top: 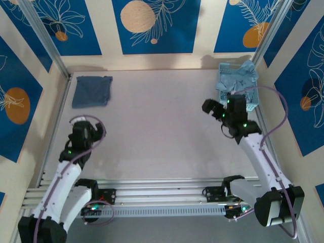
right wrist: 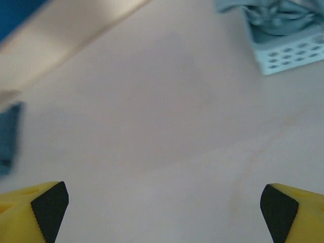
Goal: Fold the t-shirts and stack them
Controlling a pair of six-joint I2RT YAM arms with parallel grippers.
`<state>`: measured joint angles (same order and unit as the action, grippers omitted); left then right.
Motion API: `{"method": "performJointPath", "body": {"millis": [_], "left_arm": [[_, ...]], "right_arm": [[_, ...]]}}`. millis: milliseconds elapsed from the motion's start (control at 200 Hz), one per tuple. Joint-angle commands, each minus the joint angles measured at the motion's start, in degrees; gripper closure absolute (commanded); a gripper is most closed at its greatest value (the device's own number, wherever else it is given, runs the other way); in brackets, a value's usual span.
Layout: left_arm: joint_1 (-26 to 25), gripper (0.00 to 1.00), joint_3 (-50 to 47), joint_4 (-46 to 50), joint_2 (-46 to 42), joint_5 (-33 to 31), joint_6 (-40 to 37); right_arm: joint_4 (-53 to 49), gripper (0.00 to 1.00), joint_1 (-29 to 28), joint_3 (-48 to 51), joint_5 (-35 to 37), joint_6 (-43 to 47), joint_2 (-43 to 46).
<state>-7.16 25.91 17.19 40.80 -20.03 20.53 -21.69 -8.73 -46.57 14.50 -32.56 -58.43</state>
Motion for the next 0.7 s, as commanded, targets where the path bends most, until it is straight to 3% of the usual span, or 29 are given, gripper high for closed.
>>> {"method": "performJointPath", "body": {"millis": [0,130,465,595,695], "left_arm": [[-0.24,0.0,-9.08,-15.95,-4.17,-0.78,-12.96],[0.65,0.0,-14.48,-26.24,-0.26,-1.47,-13.1],[4.64,0.0,-3.13,-48.05,33.6,6.64,-14.36],[5.14,0.0,2.87,-49.08,41.99,8.36,-16.69],[5.82,0.0,2.56,-51.32,43.29,8.91,-16.37]], "right_arm": [[13.12,0.01,-0.22,8.63,9.28,13.34,-0.13],[25.31,0.01,0.84,16.09,10.63,17.66,-3.35],[49.59,0.01,5.53,18.75,3.7,21.4,-20.03],[54.72,0.01,6.86,16.6,1.13,24.9,-25.11],[59.54,0.01,8.37,18.82,-1.76,23.96,-26.81]]}}
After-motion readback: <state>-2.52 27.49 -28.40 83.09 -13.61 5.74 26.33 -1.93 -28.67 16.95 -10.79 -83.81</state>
